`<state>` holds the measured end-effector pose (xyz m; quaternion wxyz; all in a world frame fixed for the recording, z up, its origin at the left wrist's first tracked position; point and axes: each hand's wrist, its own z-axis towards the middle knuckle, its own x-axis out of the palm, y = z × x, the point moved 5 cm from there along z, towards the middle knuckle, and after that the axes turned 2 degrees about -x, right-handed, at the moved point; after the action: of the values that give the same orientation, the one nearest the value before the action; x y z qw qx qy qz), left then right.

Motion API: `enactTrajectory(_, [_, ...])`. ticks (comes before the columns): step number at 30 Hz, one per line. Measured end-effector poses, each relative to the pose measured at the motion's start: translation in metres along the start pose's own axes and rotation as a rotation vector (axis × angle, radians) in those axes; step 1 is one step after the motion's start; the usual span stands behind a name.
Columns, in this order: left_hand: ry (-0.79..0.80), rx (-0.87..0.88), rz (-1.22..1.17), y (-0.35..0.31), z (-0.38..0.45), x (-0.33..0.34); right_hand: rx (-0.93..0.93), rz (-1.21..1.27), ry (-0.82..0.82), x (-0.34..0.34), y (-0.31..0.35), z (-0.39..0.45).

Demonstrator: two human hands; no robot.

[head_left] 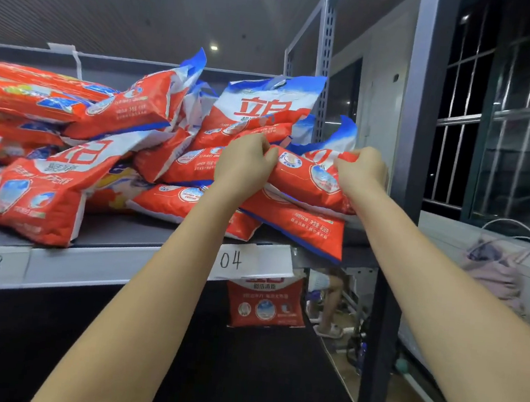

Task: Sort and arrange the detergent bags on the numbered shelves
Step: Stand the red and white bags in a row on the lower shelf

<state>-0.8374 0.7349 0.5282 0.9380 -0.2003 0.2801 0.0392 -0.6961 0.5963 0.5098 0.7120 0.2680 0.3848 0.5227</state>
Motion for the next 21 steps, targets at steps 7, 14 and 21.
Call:
enactTrajectory(7, [-0.032,-0.053,-0.389,0.017,-0.028,-0.010,-0.197,0.164,-0.181,-0.062,0.040,-0.047])
enactTrajectory(14, [0.397,-0.404,-1.125,-0.013,-0.075,-0.005,-0.347,0.484,-0.307,-0.117,0.031,-0.111])
enactTrajectory(21, [0.600,-0.475,-1.444,-0.018,-0.155,0.004,-0.225,0.612,-0.198,-0.135,-0.024,-0.195])
